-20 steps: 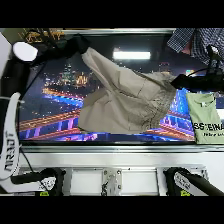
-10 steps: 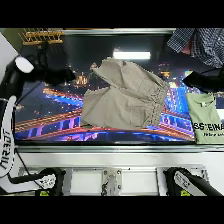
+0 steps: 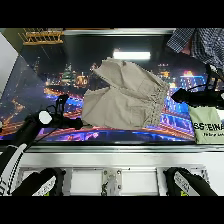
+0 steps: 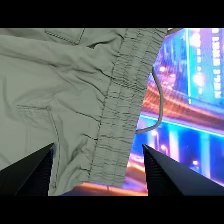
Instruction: Fold the clothes and pants, and hang the long-sleeved shirts on hangers.
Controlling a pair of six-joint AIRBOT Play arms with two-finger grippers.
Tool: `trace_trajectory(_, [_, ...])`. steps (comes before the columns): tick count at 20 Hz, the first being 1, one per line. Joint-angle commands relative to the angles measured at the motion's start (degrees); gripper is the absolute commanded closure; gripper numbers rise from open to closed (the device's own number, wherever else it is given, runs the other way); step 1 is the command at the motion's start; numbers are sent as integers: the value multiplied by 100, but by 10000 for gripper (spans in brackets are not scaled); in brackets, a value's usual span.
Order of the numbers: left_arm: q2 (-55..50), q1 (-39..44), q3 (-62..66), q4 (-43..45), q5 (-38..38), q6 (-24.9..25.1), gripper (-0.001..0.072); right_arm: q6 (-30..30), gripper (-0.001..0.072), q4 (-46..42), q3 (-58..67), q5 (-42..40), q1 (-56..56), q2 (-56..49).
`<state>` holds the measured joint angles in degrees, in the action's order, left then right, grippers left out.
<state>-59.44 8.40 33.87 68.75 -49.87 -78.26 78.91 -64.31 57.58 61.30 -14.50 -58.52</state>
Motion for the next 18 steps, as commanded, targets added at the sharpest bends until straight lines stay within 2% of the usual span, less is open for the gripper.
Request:
trace_trajectory(1, [48, 385, -448, 31, 820, 13, 86, 0, 128, 2, -57, -22, 66, 22])
trace_trajectory(8, [-1082, 459, 142, 28, 894, -72, 89, 0, 128, -2, -57, -17, 66, 24])
trace_trajectory(9, [-1193, 459, 229, 26, 885, -129, 230, 0, 128, -2, -57, -15, 66, 24])
trace_trajectory(10, [-1292, 459, 304, 22, 876, -175, 460, 0, 129, -4, -57, -15, 63, 24])
trace_trajectory(11, [-1349, 459, 369, 28, 813, -190, 658, 7, 128, -24, -57, 11, 55, 26])
trace_trajectory(12, [-1370, 457, 459, 46, 638, -188, 702, 184, 128, -101, -63, 127, 26, 28])
trace_trajectory(14, [-1244, 452, 573, 214, 367, -166, 702, 828, 128, -402, -282, 452, 4, 70])
trace_trajectory(16, [-992, 459, 570, 328, 284, -166, 702, 1744, 128, -549, -866, 667, 13, 125])
trace_trajectory(18, [-772, 459, 570, 332, 243, -164, 702, 2374, 127, -361, -1659, 476, 68, 129])
